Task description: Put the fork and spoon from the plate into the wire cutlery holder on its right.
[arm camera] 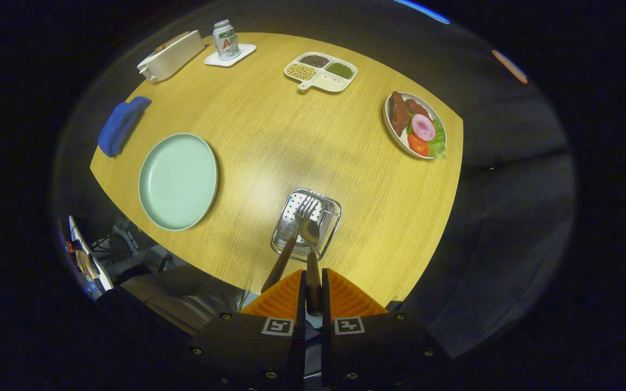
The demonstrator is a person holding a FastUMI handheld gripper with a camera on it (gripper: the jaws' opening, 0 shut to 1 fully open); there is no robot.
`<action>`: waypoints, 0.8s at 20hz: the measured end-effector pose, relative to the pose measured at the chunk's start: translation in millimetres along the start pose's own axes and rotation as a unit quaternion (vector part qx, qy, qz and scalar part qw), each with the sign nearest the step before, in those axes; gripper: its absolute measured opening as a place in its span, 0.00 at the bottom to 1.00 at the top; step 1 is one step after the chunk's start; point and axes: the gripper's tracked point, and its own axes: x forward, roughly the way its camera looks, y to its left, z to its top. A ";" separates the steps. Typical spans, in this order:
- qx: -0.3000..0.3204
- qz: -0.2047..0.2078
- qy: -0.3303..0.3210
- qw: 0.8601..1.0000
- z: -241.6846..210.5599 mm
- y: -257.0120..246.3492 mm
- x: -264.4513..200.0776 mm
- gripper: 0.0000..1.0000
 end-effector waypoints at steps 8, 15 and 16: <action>0.059 -0.007 -0.202 0.978 57.2 3.9 -29.8 0.24; 0.144 -0.081 -0.605 0.779 73.7 68.2 -226.7 0.24; 0.150 -0.087 -0.624 0.762 68.6 76.8 -238.2 0.24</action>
